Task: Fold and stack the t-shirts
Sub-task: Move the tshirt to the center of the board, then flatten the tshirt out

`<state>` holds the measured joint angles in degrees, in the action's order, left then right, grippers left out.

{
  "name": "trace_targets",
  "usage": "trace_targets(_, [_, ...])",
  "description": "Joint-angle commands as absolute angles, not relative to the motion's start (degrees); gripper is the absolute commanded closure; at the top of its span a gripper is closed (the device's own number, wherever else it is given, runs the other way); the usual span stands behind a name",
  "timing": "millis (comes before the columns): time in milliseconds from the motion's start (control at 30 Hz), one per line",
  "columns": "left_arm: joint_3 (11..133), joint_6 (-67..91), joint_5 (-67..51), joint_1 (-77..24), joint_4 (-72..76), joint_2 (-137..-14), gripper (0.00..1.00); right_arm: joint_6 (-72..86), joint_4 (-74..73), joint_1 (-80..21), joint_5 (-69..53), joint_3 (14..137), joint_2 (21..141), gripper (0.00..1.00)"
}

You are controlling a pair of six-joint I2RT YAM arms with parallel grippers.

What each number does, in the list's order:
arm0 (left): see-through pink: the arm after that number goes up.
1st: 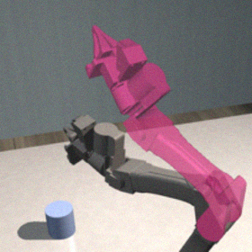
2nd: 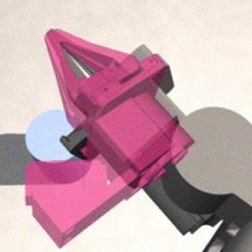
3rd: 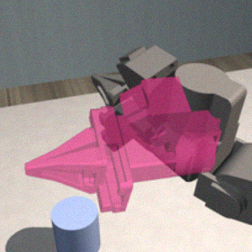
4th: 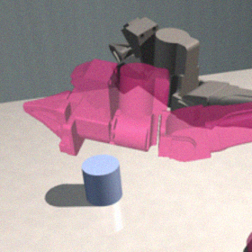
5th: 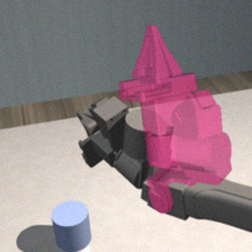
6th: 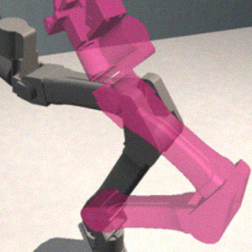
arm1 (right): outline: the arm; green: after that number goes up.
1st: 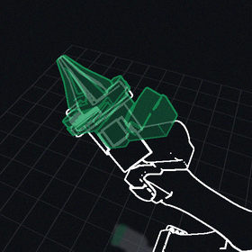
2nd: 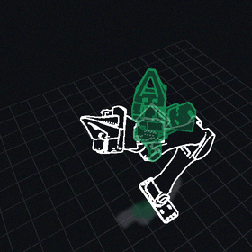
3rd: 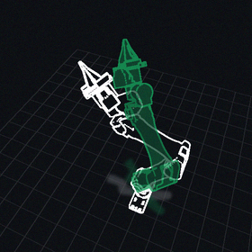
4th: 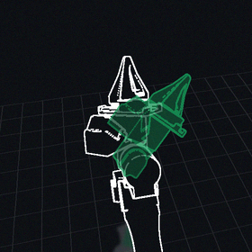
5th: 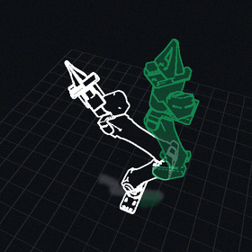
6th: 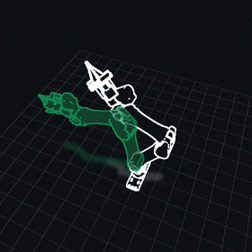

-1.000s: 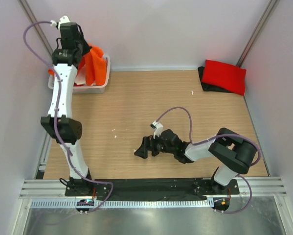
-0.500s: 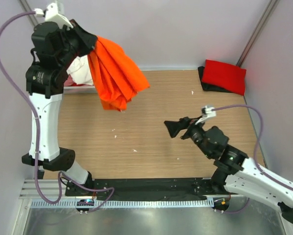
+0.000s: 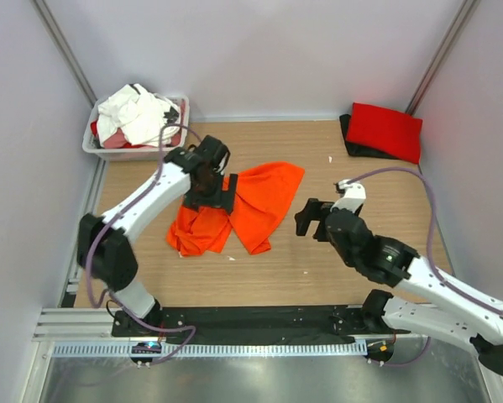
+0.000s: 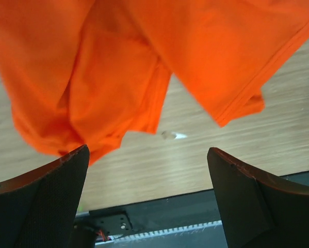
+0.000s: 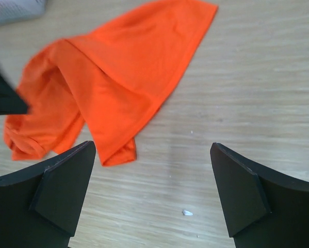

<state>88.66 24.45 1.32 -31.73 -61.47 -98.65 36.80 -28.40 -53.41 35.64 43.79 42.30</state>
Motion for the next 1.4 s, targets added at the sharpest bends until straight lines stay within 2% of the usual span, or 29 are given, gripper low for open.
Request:
trace_targets(0, [83.79,29.09,5.11,-30.15,-58.19,-79.38,0.06,40.34,-28.05,-53.44,32.01,42.89,49.90,0.00])
trace_targets(167, [69.28,33.74,5.98,-30.23,-55.64,-68.32,0.11,40.43,-22.94,-53.53,23.65,45.26,61.24,0.00])
trace_targets(333, [58.11,38.06,6.59,-30.23,-51.86,-64.95,0.12,40.61,-17.84,-53.26,17.06,47.72,74.42,0.00])
trace_targets(433, [54.94,38.32,6.50,-30.23,-48.70,-67.05,0.15,39.90,-16.62,-52.82,14.33,50.18,81.62,0.00])
trace_targets(567, [55.10,37.88,7.20,-30.58,-43.35,-72.94,0.26,39.64,-12.40,-51.07,10.91,50.98,86.73,0.02])
trace_targets(700, [56.95,37.27,7.47,-31.11,-40.79,-79.62,0.29,39.73,-7.74,-47.73,5.37,51.76,92.19,0.09])
trace_targets(833, [57.57,37.00,8.00,-31.55,-39.46,-83.75,0.30,39.03,-7.21,-47.37,4.66,53.79,96.15,0.22])
trace_targets(900, [57.22,36.83,8.43,-31.55,-38.76,-84.63,0.31,38.94,-6.68,-47.29,4.13,54.40,97.37,0.24])
trace_targets(933, [57.04,36.65,8.61,-31.55,-38.41,-85.16,0.33,38.59,-6.24,-47.02,3.78,54.49,97.82,0.39])
trace_targets(967, [56.69,36.65,8.79,-31.55,-38.23,-85.43,0.35,38.50,-5.98,-46.85,3.34,54.75,98.00,0.49])
trace_targets(1000, [56.52,36.65,8.96,-31.55,-38.15,-85.69,0.37,38.41,-5.45,-46.67,3.08,54.84,98.35,0.62])
trace_targets(1067, [55.99,36.39,9.49,-31.55,-37.44,-86.39,0.42,37.79,-5.27,-45.53,2.38,55.11,98.44,0.77])
trace_targets(1100, [55.55,36.30,9.58,-31.55,-37.01,-86.74,0.47,37.53,-5.36,-44.83,1.94,55.11,98.09,0.91])
trace_targets(1133, [55.46,35.69,9.41,-31.55,-36.65,-87.18,0.66,37.27,-5.71,-43.87,1.67,55.19,97.56,0.99])
trace_targets(1200, [55.46,35.07,10.01,-31.55,-36.65,-88.50,0.86,36.92,-7.81,-39.83,1.93,55.11,96.07,0.99])
trace_targets(1233, [55.46,34.89,10.80,-31.55,-37.00,-88.68,1.00,36.65,-8.61,-38.34,2.19,54.85,93.28,0.99])
trace_targets(1367, [55.81,34.37,12.56,-31.55,-38.76,-88.69,1.00,34.37,-15.01,-28.41,6.66,54.14,83.78,0.99])
